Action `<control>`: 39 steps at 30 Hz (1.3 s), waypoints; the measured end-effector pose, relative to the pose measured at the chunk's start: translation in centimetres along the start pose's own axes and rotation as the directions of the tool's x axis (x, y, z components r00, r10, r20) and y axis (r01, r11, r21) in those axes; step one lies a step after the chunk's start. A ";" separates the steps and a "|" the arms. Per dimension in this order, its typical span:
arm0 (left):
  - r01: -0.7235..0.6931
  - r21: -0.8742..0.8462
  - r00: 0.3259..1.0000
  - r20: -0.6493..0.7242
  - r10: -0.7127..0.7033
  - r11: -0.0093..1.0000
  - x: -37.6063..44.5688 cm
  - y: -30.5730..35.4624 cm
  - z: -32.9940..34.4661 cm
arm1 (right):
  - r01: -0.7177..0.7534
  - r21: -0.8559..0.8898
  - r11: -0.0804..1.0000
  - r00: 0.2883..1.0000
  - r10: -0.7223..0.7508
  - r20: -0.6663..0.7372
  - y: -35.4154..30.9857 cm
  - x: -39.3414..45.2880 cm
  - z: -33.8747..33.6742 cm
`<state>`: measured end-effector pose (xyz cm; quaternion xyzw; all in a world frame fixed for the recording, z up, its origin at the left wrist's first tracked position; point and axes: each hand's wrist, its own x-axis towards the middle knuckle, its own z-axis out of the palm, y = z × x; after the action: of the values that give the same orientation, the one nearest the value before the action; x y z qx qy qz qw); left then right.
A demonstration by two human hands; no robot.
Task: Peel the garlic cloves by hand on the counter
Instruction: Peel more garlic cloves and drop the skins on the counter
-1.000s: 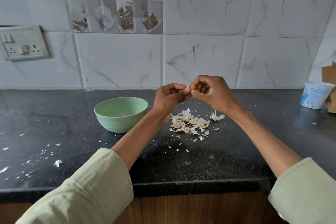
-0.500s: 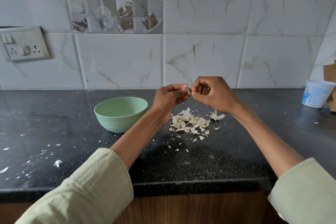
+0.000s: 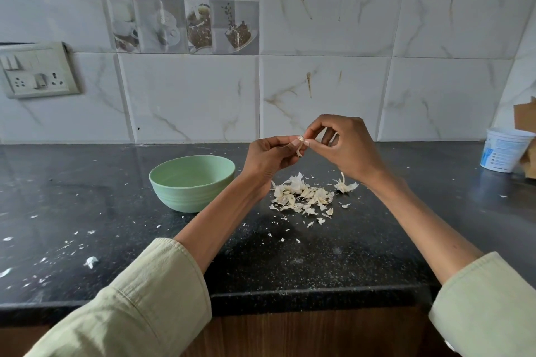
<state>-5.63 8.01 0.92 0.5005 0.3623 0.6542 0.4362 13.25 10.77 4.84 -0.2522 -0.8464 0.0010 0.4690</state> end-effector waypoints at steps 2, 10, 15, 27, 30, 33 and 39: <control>0.008 -0.007 1.000 -0.015 -0.008 1.000 0.1 0.0 0.0 | -0.002 0.005 1.000 1.000 0.002 0.009 0.0 0.0 0.1; 0.007 0.013 1.000 -0.015 -0.007 1.000 -0.1 0.2 0.1 | -0.009 0.019 1.000 1.000 0.009 -0.015 0.2 -0.1 0.3; 0.031 -0.017 0.999 -0.013 -0.031 0.999 -0.2 0.4 0.1 | -0.043 0.067 0.997 0.999 0.041 0.030 0.4 -0.2 0.4; 0.102 -0.225 0.989 -0.080 -0.122 0.969 -0.3 0.7 0.4 | -0.068 0.078 0.995 0.988 0.056 0.142 0.4 -0.2 1.0; 0.097 -0.212 0.989 -0.087 -0.118 0.972 -0.1 0.6 0.2 | -0.065 0.108 0.992 0.986 0.048 0.158 0.4 -0.2 1.0; 0.101 -0.178 0.988 -0.095 -0.119 0.979 0.0 0.6 0.1 | -0.056 0.132 0.990 0.993 0.041 0.113 0.3 -0.2 0.6; 0.116 -0.061 0.993 0.013 -0.116 0.991 0.1 0.7 0.0 | 0.006 0.066 0.998 1.000 -0.006 0.005 0.3 0.1 0.0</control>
<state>-5.77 7.84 1.59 0.4681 0.3682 0.6361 0.4905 13.32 11.11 4.81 -0.2341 -0.8479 0.0283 0.4747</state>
